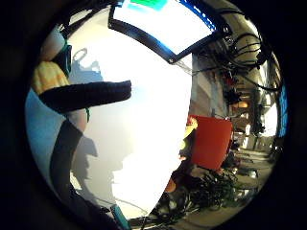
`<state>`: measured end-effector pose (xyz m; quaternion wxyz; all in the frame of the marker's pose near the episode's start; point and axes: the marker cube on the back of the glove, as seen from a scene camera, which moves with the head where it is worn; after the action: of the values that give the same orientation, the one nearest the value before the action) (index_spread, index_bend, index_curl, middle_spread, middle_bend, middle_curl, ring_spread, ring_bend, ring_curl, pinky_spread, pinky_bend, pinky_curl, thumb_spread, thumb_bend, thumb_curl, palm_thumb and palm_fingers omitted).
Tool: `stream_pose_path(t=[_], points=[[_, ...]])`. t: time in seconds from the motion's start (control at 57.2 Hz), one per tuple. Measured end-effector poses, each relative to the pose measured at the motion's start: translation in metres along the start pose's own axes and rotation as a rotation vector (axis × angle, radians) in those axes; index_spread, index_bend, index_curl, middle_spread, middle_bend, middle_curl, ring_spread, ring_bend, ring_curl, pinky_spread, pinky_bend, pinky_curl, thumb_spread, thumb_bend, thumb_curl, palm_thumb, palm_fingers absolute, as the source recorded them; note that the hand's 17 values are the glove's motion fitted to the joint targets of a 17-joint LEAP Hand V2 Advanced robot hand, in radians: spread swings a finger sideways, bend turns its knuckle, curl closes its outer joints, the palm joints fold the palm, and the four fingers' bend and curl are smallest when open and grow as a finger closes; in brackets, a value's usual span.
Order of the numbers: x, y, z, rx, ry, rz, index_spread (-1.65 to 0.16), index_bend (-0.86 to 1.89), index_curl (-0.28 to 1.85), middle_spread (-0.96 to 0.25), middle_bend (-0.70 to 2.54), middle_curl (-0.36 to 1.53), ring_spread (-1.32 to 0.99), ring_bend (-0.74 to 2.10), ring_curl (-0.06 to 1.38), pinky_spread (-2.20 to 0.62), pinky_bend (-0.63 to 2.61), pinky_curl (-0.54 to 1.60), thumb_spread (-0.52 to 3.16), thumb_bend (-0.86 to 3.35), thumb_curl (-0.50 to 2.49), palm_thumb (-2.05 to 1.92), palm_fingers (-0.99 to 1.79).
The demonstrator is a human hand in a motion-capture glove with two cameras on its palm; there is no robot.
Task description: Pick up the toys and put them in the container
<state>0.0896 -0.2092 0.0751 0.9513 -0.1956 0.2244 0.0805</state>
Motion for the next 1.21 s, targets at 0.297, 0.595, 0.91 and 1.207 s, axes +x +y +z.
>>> stream_pose_path(t=[0.297,0.595,0.91,1.207], points=[[-0.128,0.012,-0.116,0.203,0.048,-0.341,-0.33,0.25,0.48,-0.21,0.39,0.6,-0.34,0.85,0.54,-0.33,1.14,0.42,1.2,0.19,0.67,0.77,0.73],[-0.33,0.02,-0.142,0.212,0.064,-0.654,-0.34,0.29,0.62,-0.27,0.44,0.75,-0.38,0.9,0.59,-0.34,1.18,0.46,1.07,0.14,0.76,0.79,0.68],[-0.387,0.021,-0.128,0.135,0.017,-0.809,-0.34,0.22,0.74,-0.28,0.42,0.86,-0.37,0.92,0.64,-0.32,1.24,0.49,1.08,0.1,0.8,0.77,0.49],[-0.363,0.036,-0.138,0.138,0.026,-0.776,-0.33,0.1,0.5,-0.07,0.22,0.69,-0.16,0.37,0.45,-0.01,1.13,0.41,1.31,-0.03,0.52,0.31,-0.18]])
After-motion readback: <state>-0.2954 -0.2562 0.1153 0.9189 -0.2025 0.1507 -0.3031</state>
